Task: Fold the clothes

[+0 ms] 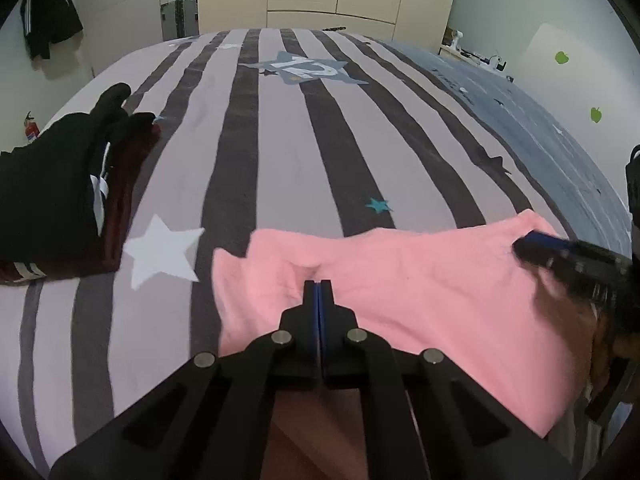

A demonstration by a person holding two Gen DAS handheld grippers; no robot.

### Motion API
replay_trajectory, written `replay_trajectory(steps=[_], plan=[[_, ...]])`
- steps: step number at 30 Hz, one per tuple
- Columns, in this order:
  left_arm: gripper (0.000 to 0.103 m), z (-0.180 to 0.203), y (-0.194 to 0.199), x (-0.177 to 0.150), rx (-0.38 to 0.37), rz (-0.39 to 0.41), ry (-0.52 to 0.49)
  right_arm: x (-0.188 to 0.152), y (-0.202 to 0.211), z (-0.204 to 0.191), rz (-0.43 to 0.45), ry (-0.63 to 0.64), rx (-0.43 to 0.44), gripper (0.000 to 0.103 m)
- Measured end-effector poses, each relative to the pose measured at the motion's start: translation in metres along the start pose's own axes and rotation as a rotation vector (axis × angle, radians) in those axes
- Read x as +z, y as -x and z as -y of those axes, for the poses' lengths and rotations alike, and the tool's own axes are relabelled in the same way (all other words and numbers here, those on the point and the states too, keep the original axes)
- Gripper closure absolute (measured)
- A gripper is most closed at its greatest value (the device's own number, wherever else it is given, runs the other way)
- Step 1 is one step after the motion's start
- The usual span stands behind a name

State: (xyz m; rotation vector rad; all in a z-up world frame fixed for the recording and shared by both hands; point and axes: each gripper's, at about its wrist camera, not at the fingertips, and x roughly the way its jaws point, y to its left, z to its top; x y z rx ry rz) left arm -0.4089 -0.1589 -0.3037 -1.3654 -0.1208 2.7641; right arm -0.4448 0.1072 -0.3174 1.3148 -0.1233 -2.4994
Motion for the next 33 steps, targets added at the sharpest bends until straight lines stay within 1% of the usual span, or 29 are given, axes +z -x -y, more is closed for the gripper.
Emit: replay_trajectory(steps=[1, 3, 4, 5, 6, 7, 10, 12, 15, 17, 20, 22, 24, 25, 27, 28, 29, 30, 31, 32, 33], plan=[[0.101, -0.006, 0.002, -0.001, 0.018, 0.007, 0.021, 0.002, 0.000, 0.011, -0.006, -0.034, -0.013, 0.085], [0.100, -0.020, 0.006, -0.002, 0.063, 0.021, 0.071, 0.007, 0.001, 0.031, -0.016, -0.091, -0.037, 0.095], [0.100, -0.030, 0.008, -0.003, 0.075, 0.026, 0.108, 0.008, 0.003, 0.036, -0.015, -0.090, -0.046, 0.095], [0.100, -0.040, 0.012, -0.004, 0.070, 0.031, 0.150, 0.010, 0.006, 0.037, -0.006, -0.080, -0.053, 0.095], [0.099, -0.048, 0.018, -0.004, 0.051, 0.039, 0.187, 0.011, 0.012, 0.036, 0.008, -0.069, -0.055, 0.093], [0.099, -0.051, 0.025, -0.006, 0.034, 0.047, 0.200, 0.012, 0.018, 0.036, 0.023, -0.062, -0.053, 0.090], [0.099, -0.039, 0.050, -0.021, -0.020, 0.061, 0.155, 0.008, 0.044, 0.030, 0.071, -0.050, -0.014, 0.088], [0.099, -0.025, 0.065, -0.035, -0.049, 0.060, 0.124, -0.004, 0.064, 0.015, 0.090, -0.021, 0.007, 0.085], [0.099, 0.000, 0.081, -0.061, -0.081, 0.043, 0.098, -0.030, 0.087, -0.007, 0.086, -0.006, 0.039, 0.085], [0.099, 0.013, 0.083, -0.076, -0.083, 0.022, 0.084, -0.052, 0.096, -0.023, 0.065, 0.008, 0.054, 0.085], [0.099, 0.019, 0.076, -0.097, -0.058, -0.007, 0.062, -0.083, 0.096, -0.035, 0.020, 0.043, 0.036, 0.085], [0.099, 0.014, 0.068, -0.106, -0.040, -0.009, 0.049, -0.100, 0.090, -0.027, -0.005, 0.036, 0.006, 0.086], [0.101, 0.006, 0.066, -0.108, -0.033, -0.003, 0.043, -0.102, 0.088, -0.014, 0.000, 0.020, -0.024, 0.088], [0.101, 0.003, 0.066, -0.107, -0.031, 0.000, 0.039, -0.102, 0.088, -0.007, 0.003, 0.010, -0.040, 0.095], [0.101, 0.000, 0.068, -0.107, -0.030, 0.001, 0.020, -0.102, 0.087, 0.008, 0.008, -0.008, -0.077, 0.097], [0.101, -0.001, 0.068, -0.107, -0.028, 0.000, 0.009, -0.101, 0.086, 0.017, 0.008, -0.017, -0.105, 0.094], [0.101, 0.000, 0.068, -0.108, -0.025, 0.000, -0.002, -0.101, 0.085, 0.026, 0.007, -0.036, -0.128, 0.089], [0.101, 0.001, 0.070, -0.109, -0.022, 0.001, -0.014, -0.101, 0.085, 0.036, 0.006, -0.061, -0.137, 0.074], [0.101, 0.000, 0.071, -0.109, -0.017, 0.001, -0.019, -0.101, 0.083, 0.044, 0.003, -0.080, -0.149, 0.070], [0.101, -0.001, 0.073, -0.108, 0.004, 0.006, -0.015, -0.099, 0.083, 0.048, 0.000, -0.083, -0.162, 0.070], [0.101, -0.006, 0.076, -0.107, 0.043, 0.015, 0.005, -0.098, 0.084, 0.051, 0.001, -0.079, -0.169, 0.070]])
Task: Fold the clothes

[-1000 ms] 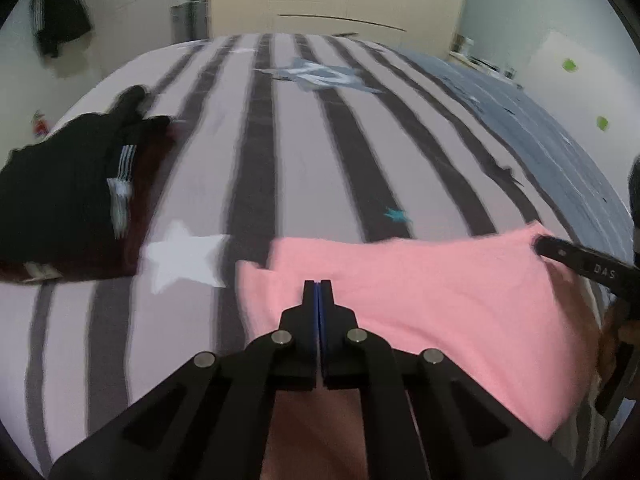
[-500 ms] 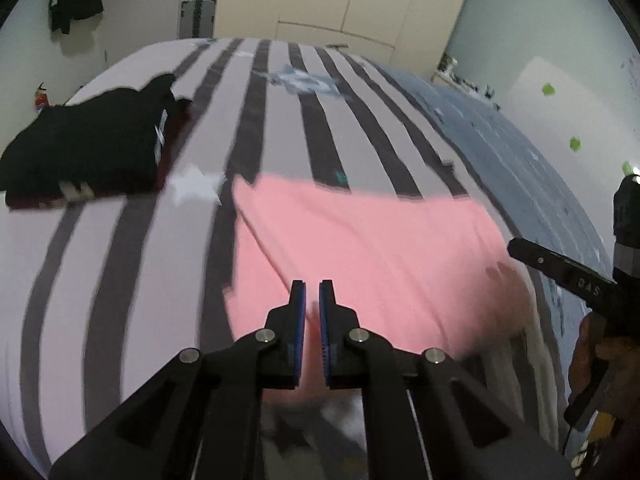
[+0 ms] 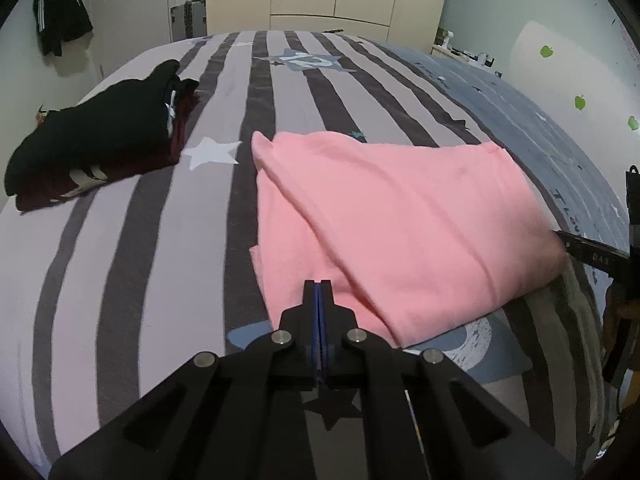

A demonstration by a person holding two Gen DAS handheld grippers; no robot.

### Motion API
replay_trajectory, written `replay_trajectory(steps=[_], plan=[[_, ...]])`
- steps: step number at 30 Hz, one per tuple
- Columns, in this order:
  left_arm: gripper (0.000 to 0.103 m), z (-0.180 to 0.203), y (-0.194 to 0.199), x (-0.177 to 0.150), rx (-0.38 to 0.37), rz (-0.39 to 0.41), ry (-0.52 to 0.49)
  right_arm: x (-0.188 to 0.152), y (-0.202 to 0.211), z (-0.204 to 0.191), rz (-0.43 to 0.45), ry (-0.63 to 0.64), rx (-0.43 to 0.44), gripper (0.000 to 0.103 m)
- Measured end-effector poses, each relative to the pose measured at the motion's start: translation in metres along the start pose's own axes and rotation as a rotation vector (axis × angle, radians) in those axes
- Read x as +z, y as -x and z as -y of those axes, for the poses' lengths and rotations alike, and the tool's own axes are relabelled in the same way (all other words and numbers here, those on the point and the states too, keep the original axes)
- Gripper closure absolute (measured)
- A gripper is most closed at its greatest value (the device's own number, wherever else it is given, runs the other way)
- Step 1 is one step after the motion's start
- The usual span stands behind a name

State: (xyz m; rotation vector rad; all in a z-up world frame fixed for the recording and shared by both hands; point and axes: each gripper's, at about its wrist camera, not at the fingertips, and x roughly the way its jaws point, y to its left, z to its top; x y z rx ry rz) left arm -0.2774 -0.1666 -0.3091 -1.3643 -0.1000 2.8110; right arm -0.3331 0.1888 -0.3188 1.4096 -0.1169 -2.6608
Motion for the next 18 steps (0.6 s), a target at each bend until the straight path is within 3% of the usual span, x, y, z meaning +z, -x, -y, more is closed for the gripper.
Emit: replay_trajectory(steps=[3, 6, 8, 10, 12, 14, 18], plan=[[0.100, -0.029, 0.003, -0.001, 0.059, -0.011, 0.120, 0.008, 0.005, 0.008, 0.021, -0.017, -0.007, 0.070], [0.093, -0.047, 0.003, 0.002, 0.054, -0.039, 0.185, 0.020, 0.011, 0.009, 0.038, -0.059, 0.021, 0.070], [0.078, -0.047, 0.007, 0.009, 0.044, -0.027, 0.182, 0.027, 0.013, 0.006, 0.048, -0.082, 0.049, 0.068], [0.046, -0.046, 0.011, 0.018, 0.010, -0.001, 0.198, 0.035, 0.014, 0.001, 0.058, -0.105, 0.097, 0.059], [0.034, -0.042, 0.012, 0.025, -0.014, 0.034, 0.214, 0.040, 0.010, -0.007, 0.054, -0.113, 0.142, 0.057], [0.030, -0.035, 0.007, 0.032, -0.044, 0.040, 0.209, 0.046, 0.001, -0.017, 0.036, -0.102, 0.155, 0.057], [0.029, -0.031, -0.027, 0.035, -0.086, -0.032, 0.204, 0.043, -0.035, -0.021, -0.055, -0.139, 0.186, 0.057]])
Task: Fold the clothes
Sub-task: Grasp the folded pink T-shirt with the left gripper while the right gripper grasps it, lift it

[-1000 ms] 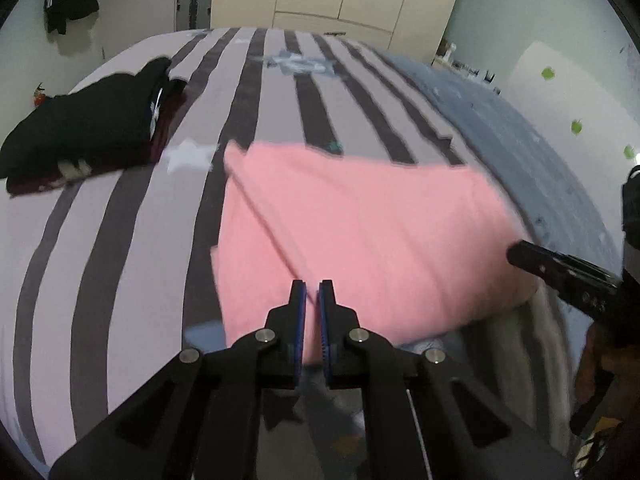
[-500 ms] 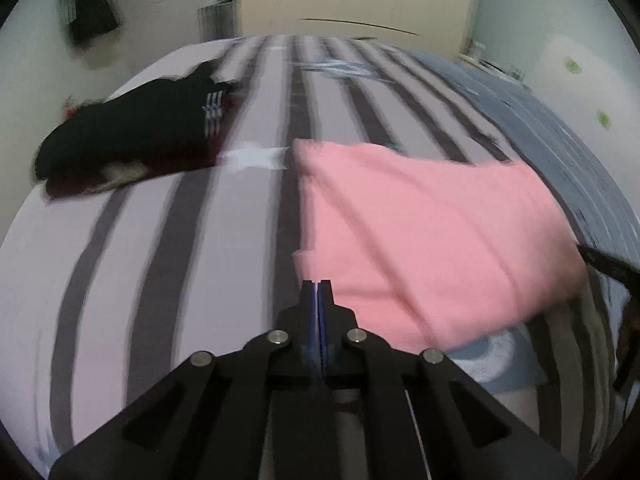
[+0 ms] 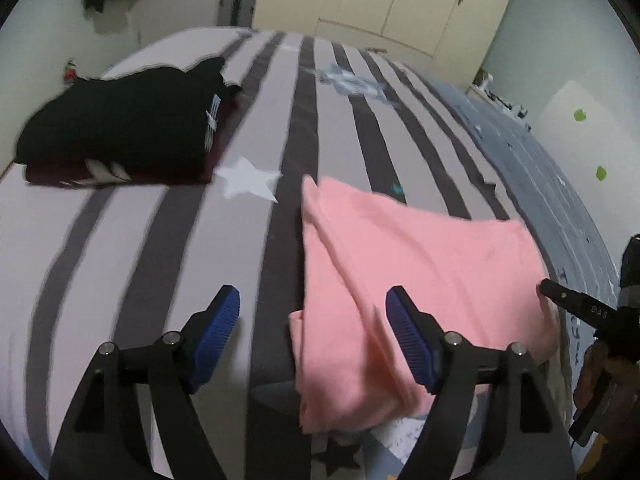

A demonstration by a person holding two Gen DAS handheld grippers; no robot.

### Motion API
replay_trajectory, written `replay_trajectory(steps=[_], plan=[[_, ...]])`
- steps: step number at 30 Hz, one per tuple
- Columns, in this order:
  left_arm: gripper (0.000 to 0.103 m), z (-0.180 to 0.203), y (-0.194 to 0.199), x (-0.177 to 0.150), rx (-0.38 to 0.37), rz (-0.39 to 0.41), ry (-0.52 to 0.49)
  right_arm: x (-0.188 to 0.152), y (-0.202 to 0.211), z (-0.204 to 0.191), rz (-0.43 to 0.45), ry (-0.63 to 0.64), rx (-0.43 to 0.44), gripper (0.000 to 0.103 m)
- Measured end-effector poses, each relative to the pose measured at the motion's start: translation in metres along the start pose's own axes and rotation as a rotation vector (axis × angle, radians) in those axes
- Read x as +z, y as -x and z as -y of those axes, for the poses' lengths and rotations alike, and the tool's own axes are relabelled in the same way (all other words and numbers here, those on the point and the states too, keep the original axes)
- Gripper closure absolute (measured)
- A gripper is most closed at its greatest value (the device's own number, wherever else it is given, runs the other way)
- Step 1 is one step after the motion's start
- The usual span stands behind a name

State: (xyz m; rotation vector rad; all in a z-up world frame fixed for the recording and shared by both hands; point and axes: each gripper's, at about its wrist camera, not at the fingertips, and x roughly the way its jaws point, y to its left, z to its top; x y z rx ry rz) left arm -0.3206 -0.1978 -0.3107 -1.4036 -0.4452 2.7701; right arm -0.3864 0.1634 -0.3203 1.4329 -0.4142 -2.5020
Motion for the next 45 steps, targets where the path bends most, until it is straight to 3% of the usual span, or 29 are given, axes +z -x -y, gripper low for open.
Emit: replay_trajectory(steps=[4, 13, 14, 16, 20, 22, 23, 25, 29, 38, 45], plan=[[0.029, -0.011, -0.021, -0.002, -0.064, -0.054, 0.066, -0.004, -0.009, 0.008, -0.026, -0.021, 0.037, 0.056], [0.031, -0.013, -0.034, -0.004, -0.176, -0.079, 0.118, -0.012, -0.013, 0.012, -0.082, -0.064, 0.146, 0.054], [0.034, -0.012, -0.034, -0.004, -0.187, -0.082, 0.110, -0.013, -0.013, 0.014, -0.084, -0.081, 0.160, 0.054], [0.053, -0.007, -0.037, -0.003, -0.218, -0.095, 0.082, -0.011, -0.016, 0.017, -0.090, -0.098, 0.187, 0.054], [0.064, -0.005, -0.039, -0.001, -0.241, -0.101, 0.084, -0.008, -0.018, 0.020, -0.095, -0.104, 0.213, 0.059], [0.074, -0.004, -0.035, 0.000, -0.246, -0.092, 0.084, -0.006, -0.019, 0.021, -0.096, -0.105, 0.225, 0.080], [0.076, -0.004, -0.032, 0.003, -0.245, -0.083, 0.077, -0.005, -0.019, 0.020, -0.099, -0.096, 0.231, 0.084], [0.083, -0.005, -0.025, 0.009, -0.246, -0.063, 0.067, -0.002, -0.013, 0.012, -0.087, -0.057, 0.207, 0.088], [0.086, -0.012, -0.003, 0.025, -0.255, -0.009, 0.054, 0.008, 0.007, -0.003, -0.037, -0.062, 0.192, 0.089], [0.087, -0.077, 0.062, 0.121, -0.234, 0.151, -0.004, 0.059, 0.018, -0.103, 0.057, -0.027, 0.258, 0.089], [0.087, -0.171, 0.091, 0.208, -0.106, 0.246, -0.053, 0.125, -0.025, -0.236, 0.135, 0.056, 0.351, 0.089]])
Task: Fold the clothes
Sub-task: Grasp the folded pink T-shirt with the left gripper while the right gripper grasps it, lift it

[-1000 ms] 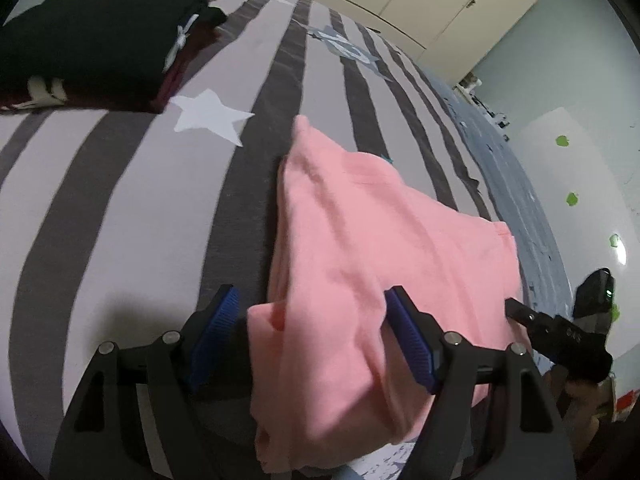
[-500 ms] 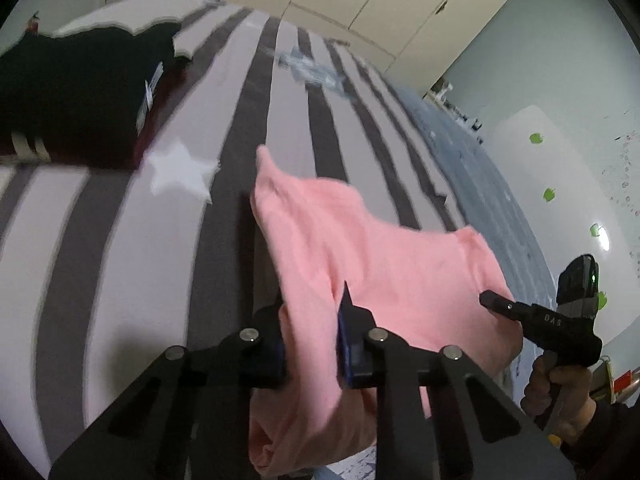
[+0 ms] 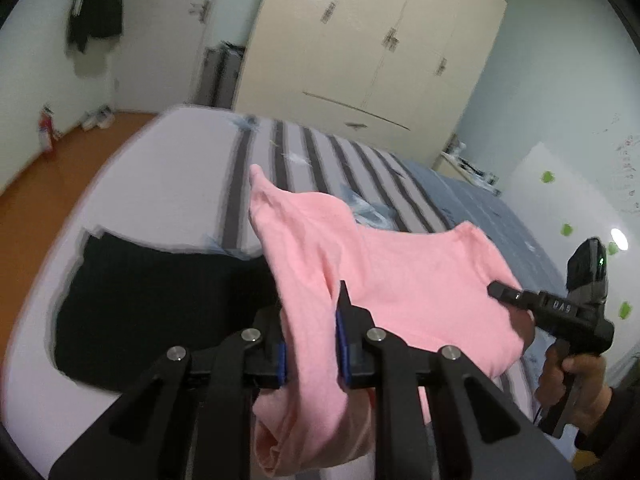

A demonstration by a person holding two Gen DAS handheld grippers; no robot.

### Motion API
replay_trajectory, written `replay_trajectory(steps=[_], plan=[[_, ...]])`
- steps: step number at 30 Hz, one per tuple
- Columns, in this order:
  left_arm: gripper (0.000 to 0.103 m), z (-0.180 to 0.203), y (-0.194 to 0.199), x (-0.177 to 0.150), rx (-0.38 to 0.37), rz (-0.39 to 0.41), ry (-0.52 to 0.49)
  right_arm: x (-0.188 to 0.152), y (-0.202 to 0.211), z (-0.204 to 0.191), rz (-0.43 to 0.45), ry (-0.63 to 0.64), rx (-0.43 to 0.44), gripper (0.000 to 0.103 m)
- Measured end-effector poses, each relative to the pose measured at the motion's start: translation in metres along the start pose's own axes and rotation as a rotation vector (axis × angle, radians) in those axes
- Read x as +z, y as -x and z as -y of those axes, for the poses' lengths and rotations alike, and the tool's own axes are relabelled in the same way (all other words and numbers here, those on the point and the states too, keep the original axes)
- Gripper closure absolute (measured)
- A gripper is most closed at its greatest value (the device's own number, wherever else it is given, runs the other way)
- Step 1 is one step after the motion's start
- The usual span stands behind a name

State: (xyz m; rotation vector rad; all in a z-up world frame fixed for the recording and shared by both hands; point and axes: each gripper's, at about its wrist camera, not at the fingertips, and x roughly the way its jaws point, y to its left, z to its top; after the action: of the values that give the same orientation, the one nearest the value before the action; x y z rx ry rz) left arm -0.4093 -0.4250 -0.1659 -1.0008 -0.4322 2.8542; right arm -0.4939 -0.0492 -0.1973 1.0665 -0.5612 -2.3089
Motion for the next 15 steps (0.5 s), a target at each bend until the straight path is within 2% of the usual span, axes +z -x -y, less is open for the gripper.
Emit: replay_trajectory(steps=[4, 9, 15], plan=[[0.087, -0.070, 0.000, 0.019, 0.090, 0.014, -0.006, 0.004, -0.071, -0.050, -0.018, 0.046, 0.036, 0.089], [0.087, -0.132, -0.014, 0.007, 0.154, -0.023, 0.004, -0.022, -0.143, -0.081, -0.069, 0.049, 0.022, 0.090], [0.087, -0.179, -0.019, -0.024, 0.175, -0.063, 0.030, -0.063, -0.165, -0.092, -0.109, 0.039, 0.001, 0.089]])
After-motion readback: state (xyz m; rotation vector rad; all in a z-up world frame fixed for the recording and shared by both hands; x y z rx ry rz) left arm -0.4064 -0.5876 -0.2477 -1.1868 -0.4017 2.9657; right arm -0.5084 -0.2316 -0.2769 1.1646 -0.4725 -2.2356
